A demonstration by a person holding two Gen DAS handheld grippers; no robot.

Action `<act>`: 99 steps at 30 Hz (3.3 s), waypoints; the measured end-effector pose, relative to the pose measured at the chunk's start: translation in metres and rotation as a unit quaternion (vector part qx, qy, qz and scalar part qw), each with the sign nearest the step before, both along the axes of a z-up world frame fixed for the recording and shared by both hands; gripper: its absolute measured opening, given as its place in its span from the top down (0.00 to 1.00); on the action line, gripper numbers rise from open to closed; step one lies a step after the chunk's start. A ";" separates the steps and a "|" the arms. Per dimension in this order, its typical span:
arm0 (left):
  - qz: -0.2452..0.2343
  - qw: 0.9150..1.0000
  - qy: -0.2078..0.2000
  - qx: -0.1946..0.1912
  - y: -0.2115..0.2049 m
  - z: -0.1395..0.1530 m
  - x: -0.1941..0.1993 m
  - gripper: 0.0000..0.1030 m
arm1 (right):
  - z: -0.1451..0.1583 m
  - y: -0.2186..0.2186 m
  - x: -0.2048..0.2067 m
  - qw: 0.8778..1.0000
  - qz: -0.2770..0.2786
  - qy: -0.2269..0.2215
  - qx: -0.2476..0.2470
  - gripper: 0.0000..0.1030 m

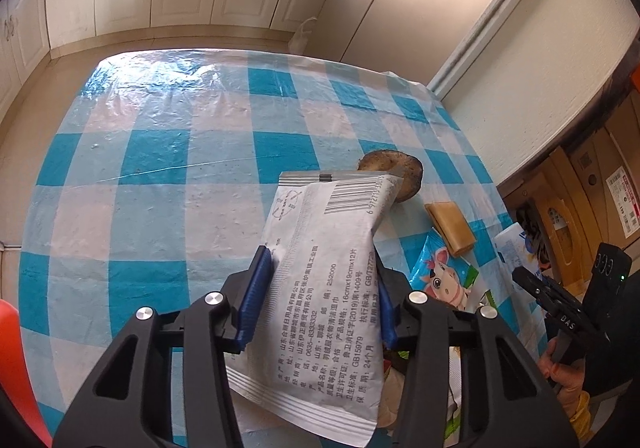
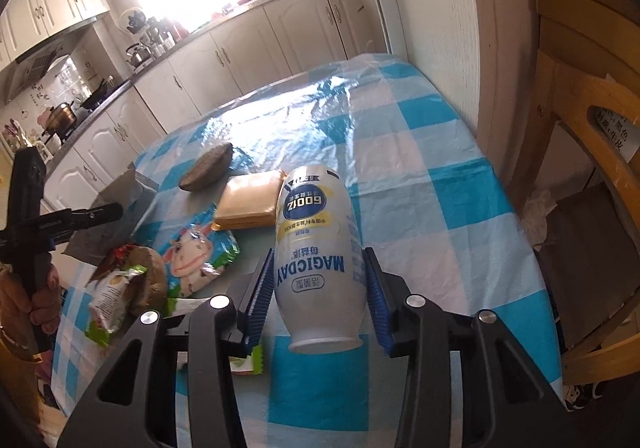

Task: Collect trash
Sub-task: 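Grasp the second white MAGICDAY bottle with the right tool, then carry packet and bottle to the orange bucket and open both tools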

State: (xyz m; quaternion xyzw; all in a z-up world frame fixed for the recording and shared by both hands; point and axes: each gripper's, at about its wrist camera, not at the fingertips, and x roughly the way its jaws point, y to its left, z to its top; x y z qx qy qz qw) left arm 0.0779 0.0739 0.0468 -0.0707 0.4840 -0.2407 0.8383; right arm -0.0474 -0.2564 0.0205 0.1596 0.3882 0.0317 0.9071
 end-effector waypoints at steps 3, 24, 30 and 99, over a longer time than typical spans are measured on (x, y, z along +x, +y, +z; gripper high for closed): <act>0.010 1.000 0.003 -0.014 0.010 0.003 -0.001 0.59 | 0.010 0.004 -0.002 1.000 0.011 -0.013 0.016 0.57; 0.094 0.995 -0.020 -0.022 0.097 0.008 -0.041 0.66 | 0.043 0.100 -0.005 0.992 0.119 -0.032 0.034 0.57; 0.099 0.994 -0.022 -0.049 0.113 0.011 -0.054 0.73 | 0.048 0.127 -0.003 0.988 0.146 -0.032 0.033 0.56; 0.385 0.922 -0.043 0.009 0.349 -0.046 -0.155 0.24 | 0.037 0.436 0.046 0.931 0.364 -0.009 0.000 0.14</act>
